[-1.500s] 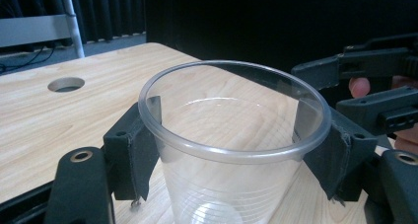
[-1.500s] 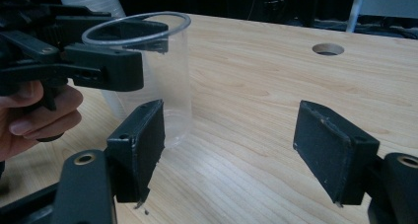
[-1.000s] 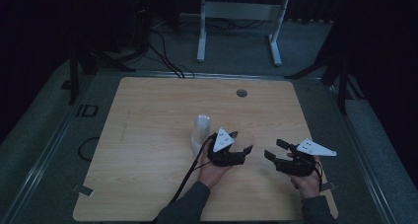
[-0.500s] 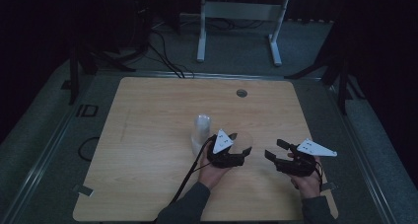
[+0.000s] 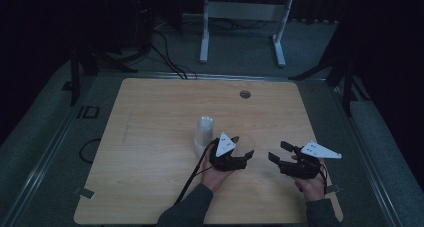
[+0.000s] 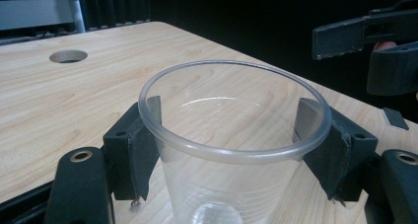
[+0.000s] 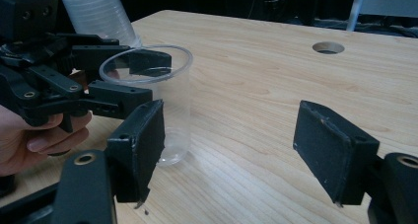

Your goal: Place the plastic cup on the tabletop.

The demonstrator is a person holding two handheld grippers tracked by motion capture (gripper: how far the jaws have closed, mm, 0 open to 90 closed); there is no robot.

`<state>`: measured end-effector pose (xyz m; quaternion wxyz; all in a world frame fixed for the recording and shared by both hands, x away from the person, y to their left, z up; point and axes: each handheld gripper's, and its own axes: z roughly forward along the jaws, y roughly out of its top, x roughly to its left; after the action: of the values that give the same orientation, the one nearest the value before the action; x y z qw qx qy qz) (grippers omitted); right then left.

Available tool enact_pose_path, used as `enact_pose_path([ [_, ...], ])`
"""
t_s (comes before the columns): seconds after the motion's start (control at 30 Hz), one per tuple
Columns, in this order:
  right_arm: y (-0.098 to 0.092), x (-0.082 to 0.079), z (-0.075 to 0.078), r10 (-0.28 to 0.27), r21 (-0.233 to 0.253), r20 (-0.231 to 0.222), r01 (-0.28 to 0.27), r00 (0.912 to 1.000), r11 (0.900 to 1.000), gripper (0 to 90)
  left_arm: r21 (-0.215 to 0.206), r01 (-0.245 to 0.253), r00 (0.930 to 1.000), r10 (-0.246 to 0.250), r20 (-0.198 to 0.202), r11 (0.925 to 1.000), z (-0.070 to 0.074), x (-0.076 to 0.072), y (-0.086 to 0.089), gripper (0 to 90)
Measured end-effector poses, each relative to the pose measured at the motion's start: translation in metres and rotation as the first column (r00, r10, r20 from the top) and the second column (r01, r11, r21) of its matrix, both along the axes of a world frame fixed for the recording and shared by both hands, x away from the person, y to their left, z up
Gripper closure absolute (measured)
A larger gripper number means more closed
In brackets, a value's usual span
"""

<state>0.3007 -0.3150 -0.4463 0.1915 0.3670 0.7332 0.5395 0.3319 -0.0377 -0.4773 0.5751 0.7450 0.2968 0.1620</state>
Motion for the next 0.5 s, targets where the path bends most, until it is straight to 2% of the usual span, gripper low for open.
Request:
enact_pose_path([
  [0.5,-0.0001,0.0001,-0.0002,0.002,0.002,-0.003,-0.002,1.0000,1.000,27.5,0.012,-0.006,1.0000,0.006,0.003,0.9999,-0.0051,-0.0006,-0.0011,27.2],
])
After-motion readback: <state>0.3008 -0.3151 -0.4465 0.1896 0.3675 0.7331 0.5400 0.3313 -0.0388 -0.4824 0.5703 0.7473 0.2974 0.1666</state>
